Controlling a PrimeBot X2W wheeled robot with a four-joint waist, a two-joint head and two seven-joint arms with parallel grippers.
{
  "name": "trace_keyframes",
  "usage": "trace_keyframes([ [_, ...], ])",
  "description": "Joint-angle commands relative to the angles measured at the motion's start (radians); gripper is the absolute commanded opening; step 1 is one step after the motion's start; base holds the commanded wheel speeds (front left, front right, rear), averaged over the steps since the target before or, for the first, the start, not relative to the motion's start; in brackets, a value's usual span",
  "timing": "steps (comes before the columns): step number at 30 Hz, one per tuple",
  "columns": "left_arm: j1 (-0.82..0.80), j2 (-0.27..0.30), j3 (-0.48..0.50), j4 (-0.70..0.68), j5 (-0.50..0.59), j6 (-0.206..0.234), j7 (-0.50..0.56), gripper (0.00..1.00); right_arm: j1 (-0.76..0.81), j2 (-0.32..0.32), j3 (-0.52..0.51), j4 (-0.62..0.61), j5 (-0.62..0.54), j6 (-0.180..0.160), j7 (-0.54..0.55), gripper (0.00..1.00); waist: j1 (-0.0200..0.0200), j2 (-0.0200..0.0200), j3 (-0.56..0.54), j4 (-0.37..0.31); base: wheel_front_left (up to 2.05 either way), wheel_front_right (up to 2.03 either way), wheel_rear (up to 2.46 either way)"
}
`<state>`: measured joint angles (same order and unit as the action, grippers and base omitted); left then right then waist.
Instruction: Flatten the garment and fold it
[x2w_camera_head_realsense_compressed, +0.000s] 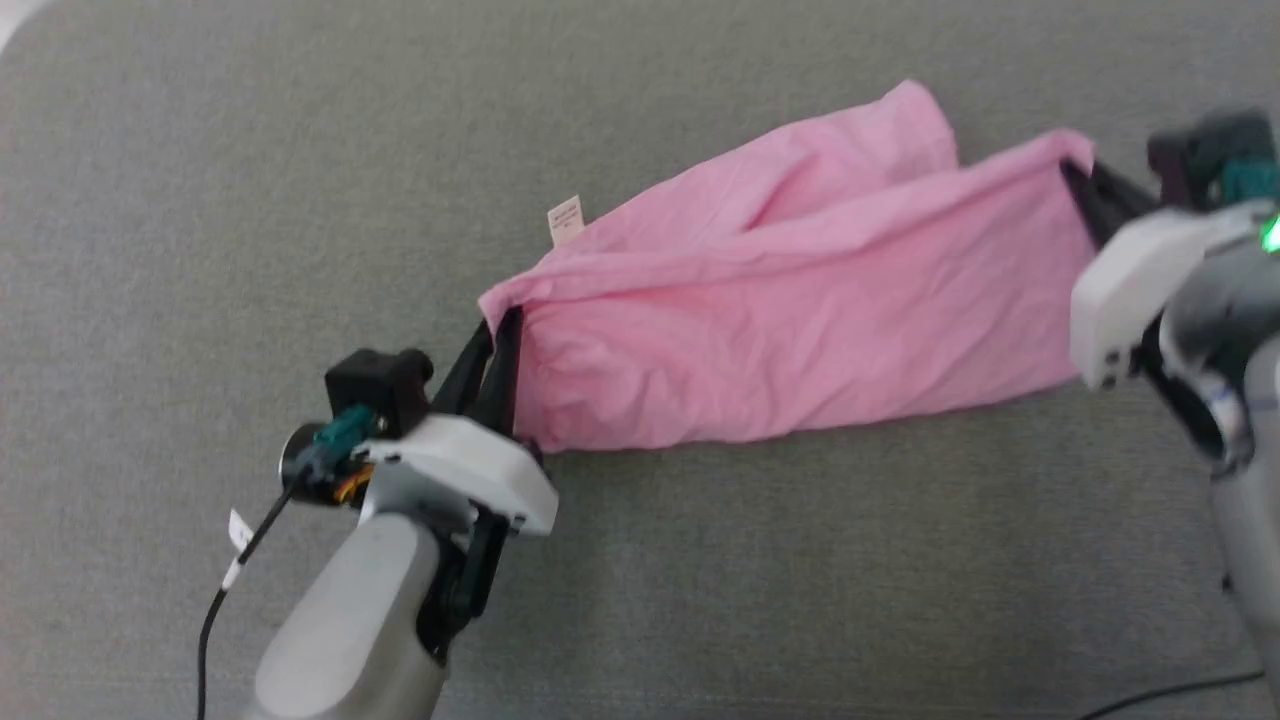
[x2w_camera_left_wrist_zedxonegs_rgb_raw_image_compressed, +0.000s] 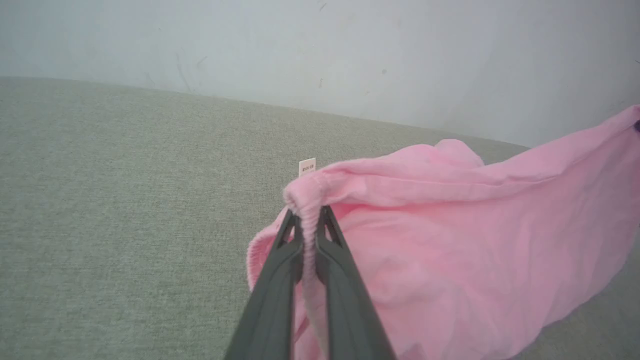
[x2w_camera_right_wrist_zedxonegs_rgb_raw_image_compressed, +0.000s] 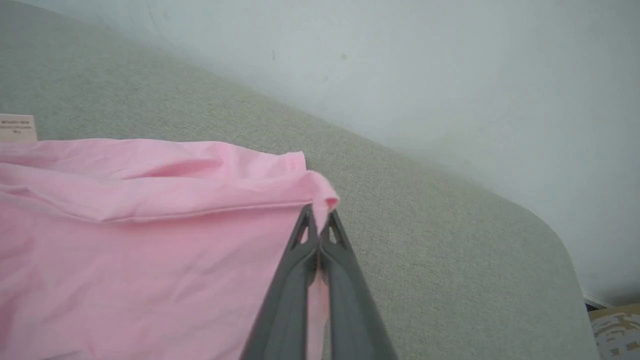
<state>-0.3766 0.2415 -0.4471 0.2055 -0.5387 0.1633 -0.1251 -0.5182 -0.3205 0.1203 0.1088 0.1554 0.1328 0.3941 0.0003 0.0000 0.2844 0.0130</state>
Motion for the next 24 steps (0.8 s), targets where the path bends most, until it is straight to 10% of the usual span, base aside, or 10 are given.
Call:
trace_keyframes([
  [1, -0.044, -0.021, 0.008, 0.030, -0.007, 0.006, -0.012, 0.00, -0.089, -0.011, 0.017, 0.067, 0.011, -0.002, -0.007, 0.00, -0.0003, 0.0000, 0.092, 0.074, 0.00, 0.00, 0.00],
  [16, -0.225, -0.152, 0.008, 0.198, -0.051, -0.008, -0.079, 0.00, -0.537, -0.078, 0.163, 0.500, -0.019, -0.002, 0.071, 0.00, -0.0003, 0.0000, 0.270, 0.205, 0.00, 0.00, 0.00],
  [17, -0.230, -0.157, 0.005, 0.205, -0.058, -0.014, -0.080, 0.11, -0.549, -0.078, 0.170, 0.521, -0.018, -0.002, 0.088, 0.00, -0.0003, 0.0000, 0.275, 0.208, 0.00, 0.00, 0.00],
  [18, -0.234, -0.161, 0.000, 0.210, -0.062, -0.020, -0.080, 0.42, -0.558, -0.078, 0.172, 0.543, -0.015, -0.002, 0.107, 0.00, -0.0003, 0.0000, 0.278, 0.211, 0.00, 0.00, 0.00],
  [19, -0.234, -0.161, 0.000, 0.210, -0.062, -0.020, -0.080, 0.42, -0.558, -0.078, 0.172, 0.543, -0.015, -0.002, 0.107, 0.00, -0.0003, 0.0000, 0.278, 0.211, 0.00, 0.00, 0.00],
  [20, -0.239, -0.164, -0.005, 0.215, -0.066, -0.024, -0.081, 0.98, -0.566, -0.076, 0.173, 0.564, -0.010, -0.002, 0.127, 0.00, -0.0003, 0.0000, 0.280, 0.213, 0.00, 0.00, 0.00],
  [21, -0.243, -0.167, -0.010, 0.217, -0.069, -0.028, -0.082, 1.00, -0.574, -0.074, 0.170, 0.581, -0.005, -0.002, 0.142, 0.00, -0.0003, 0.0000, 0.282, 0.214, 0.00, 0.00, 0.00],
  [22, -0.246, -0.169, -0.016, 0.219, -0.071, -0.033, -0.084, 1.00, -0.581, -0.073, 0.164, 0.596, -0.003, -0.002, 0.153, 0.09, -0.0003, 0.0000, 0.282, 0.215, 0.00, 0.00, 0.00],
  [24, -0.249, -0.172, -0.024, 0.221, -0.070, -0.040, -0.091, 1.00, -0.586, -0.071, 0.159, 0.618, 0.000, -0.002, 0.162, 1.00, -0.0003, 0.0000, 0.275, 0.215, 0.00, 0.00, 0.00],
])
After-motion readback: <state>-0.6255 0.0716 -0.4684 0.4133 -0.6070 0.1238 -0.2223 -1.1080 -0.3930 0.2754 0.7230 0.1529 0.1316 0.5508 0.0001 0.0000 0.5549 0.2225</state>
